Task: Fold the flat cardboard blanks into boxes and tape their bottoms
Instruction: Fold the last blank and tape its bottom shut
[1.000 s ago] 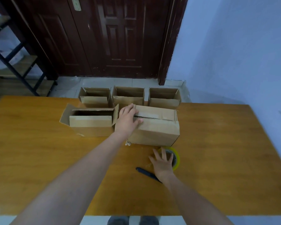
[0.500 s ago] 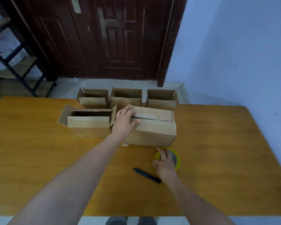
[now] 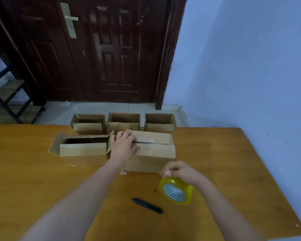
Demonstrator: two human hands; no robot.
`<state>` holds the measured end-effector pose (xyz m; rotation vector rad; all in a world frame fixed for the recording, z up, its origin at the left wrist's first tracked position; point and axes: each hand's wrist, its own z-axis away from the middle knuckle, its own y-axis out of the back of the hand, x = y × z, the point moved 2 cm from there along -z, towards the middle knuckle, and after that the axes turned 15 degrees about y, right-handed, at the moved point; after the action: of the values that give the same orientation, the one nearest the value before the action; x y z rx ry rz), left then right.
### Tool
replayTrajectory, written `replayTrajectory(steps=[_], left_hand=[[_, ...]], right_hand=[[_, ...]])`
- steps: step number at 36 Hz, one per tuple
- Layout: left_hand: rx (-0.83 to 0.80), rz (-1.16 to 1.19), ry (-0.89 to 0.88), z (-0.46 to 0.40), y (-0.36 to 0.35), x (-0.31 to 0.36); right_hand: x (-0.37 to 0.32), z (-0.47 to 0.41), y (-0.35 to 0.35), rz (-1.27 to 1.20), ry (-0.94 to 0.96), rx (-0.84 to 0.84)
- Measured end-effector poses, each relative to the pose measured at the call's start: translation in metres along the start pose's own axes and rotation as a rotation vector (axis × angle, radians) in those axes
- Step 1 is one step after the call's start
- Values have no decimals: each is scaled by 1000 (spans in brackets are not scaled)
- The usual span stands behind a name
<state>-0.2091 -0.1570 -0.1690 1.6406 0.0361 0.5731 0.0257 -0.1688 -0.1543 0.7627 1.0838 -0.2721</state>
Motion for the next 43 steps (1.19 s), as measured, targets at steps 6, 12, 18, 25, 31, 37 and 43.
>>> replayTrajectory(steps=[6,12,18,25,31,37,43], left_hand=[[-31,130,31,0,-4,-2],[-127,378,88,-1,-7,-4],[-222,566,132,3,2,-7],[-290,623,169,4,10,-9],[-263,561,185,0,8,-4],[-239,535,267,-1,-1,-5],[-171,569,319,-3,-8,-10]], right_hand=[[-75,-23,48,162,35,-1],[-131,-74,64,565,-33,-129],[-126,-129,40,808,-106,-336],[-107,-161,19,865,-148,-443],[-108,-168,20,890,-118,-462],[-105,-165,29,831,-136,-445],[-95,-147,48,661,-77,-123]])
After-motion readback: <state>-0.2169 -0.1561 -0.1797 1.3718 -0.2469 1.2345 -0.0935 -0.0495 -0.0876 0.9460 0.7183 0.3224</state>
